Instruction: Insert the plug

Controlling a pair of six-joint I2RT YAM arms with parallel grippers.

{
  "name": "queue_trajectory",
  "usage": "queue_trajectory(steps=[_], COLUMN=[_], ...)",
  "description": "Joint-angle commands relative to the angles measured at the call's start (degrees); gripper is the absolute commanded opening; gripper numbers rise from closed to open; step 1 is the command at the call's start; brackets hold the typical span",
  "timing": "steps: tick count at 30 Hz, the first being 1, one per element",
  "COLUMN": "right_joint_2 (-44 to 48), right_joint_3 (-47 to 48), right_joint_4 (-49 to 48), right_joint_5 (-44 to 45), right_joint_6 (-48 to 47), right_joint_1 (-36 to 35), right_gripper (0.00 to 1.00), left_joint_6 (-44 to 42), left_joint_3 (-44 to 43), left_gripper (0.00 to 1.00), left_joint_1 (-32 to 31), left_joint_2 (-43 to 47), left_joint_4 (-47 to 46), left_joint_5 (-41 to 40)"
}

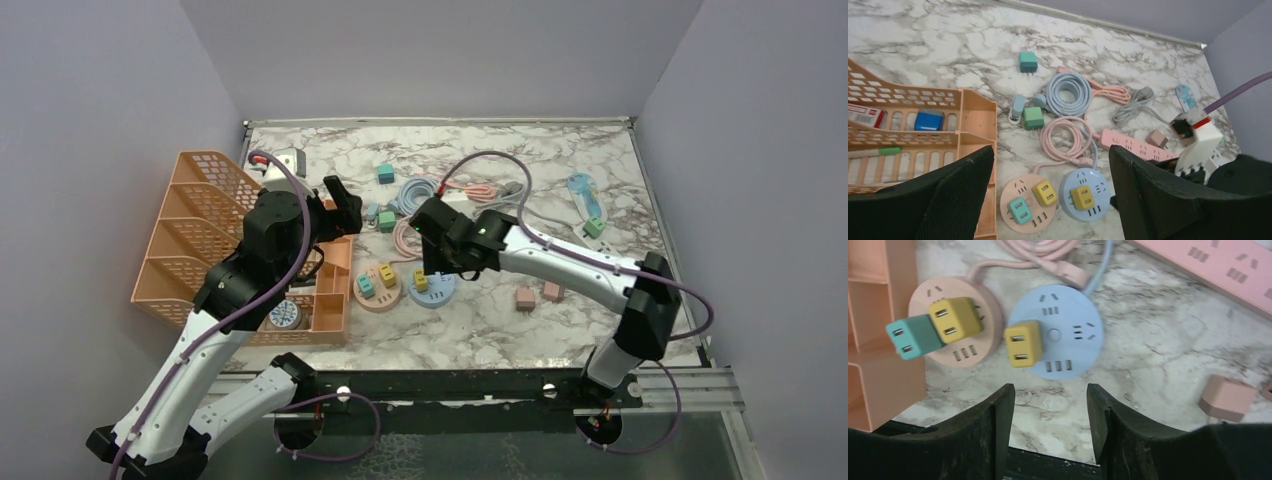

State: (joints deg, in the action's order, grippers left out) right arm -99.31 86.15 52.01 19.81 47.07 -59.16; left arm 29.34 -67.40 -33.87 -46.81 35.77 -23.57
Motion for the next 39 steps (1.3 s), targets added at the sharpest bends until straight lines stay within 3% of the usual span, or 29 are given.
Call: queue_trajectory(steps=[1,7,12,20,30,39], right_joint_2=[8.2,17.6,24.2,24.0,21.0,17.5], right_joint_3=[-9.3,-23.6,-34.7,-41.6,-43.8,-42.7], right_joint_4=[1.9,1.2,-3.4,-8.6,-13.2,-15.6], right_joint_5=[4.8,4.4,4.3,-4.1,-5.9,-5.7], right_joint_6=[5.7,7.6,5.8,-2.4,-8.5,-6.2], right_joint_1=[4.2,13.8,21.0,26.2,26.3,26.4], right_gripper=[0.55,0.58,0.65,0.7,0.64,0.42], left_joint_6=[1.8,4.1,7.9,13.4,19.8,18.6], left_joint_3=[3.2,9.6,12.1,11.5,13.2,14.0], left_gripper=[0.88,0.88,0.88,0.87,0.85,0.85], left_joint_1=[-0.1,-0.1,-0.1,-0.2,-0.9,-2.9], left_joint_2=[-0.9,-3.7,-8.0,-15.5,-19.5,-20.6], left_joint_4=[-1.8,-12.6,-19.5,-26.3,-29.4,-30.2], left_joint_5=[10.1,21.8,24.3,28.9,29.7,31.1])
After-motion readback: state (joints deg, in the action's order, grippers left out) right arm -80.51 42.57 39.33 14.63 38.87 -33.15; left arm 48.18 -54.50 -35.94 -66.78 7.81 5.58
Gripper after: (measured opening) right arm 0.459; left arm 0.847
